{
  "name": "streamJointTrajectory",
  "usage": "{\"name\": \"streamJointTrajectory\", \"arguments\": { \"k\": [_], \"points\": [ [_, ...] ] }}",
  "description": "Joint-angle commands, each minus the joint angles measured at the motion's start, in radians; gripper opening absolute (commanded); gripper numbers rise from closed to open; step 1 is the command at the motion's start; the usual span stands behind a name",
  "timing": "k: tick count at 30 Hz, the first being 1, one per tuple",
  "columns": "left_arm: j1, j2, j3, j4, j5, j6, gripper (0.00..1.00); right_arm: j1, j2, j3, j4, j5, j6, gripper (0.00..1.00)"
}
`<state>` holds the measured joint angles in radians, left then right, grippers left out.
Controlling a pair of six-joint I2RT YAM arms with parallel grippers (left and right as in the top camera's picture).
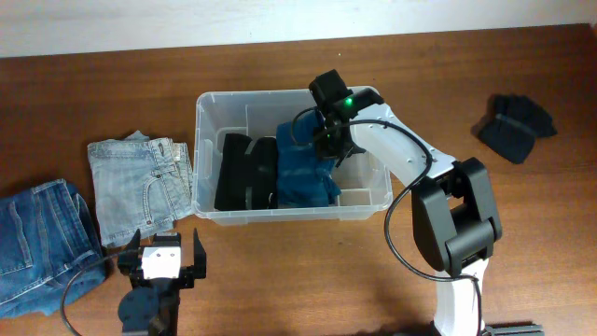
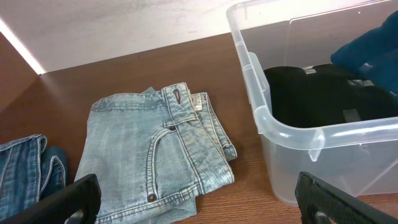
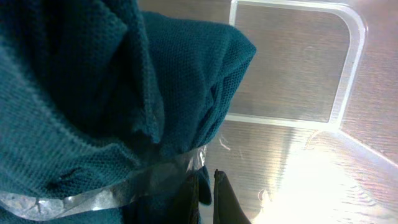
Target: Pack container
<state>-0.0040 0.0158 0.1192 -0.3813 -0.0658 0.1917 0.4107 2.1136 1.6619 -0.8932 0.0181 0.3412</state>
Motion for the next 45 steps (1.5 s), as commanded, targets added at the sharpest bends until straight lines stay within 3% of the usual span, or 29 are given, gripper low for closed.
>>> {"name": "streamJointTrajectory", "arguments": {
  "k": [1,9,15,30,37,45],
  "points": [
    [0.005,-0.004,-0.005,0.002,0.010,0.016,0.99,0.015,0.019,-0.010,0.016,-0.092,-0.016,0.04],
    [0.005,-0.004,-0.005,0.002,0.010,0.016,0.99,-0.009,0.010,0.010,-0.002,-0.085,-0.098,0.06],
    [0.005,-0.004,-0.005,0.002,0.010,0.016,0.99,-0.026,-0.042,0.103,-0.115,-0.031,-0.106,0.10],
    [0.005,-0.004,-0.005,0.002,0.010,0.016,0.99,-0.080,-0.114,0.170,-0.314,0.057,-0.124,0.04],
    [0.005,-0.004,-0.005,0.002,0.010,0.016,0.99,-0.217,-0.224,0.174,-0.323,-0.018,-0.124,0.04],
    [0.005,-0.004,-0.005,0.002,0.010,0.016,0.99,-0.486,-0.276,0.174,-0.323,-0.018,-0.124,0.04]
  ]
}}
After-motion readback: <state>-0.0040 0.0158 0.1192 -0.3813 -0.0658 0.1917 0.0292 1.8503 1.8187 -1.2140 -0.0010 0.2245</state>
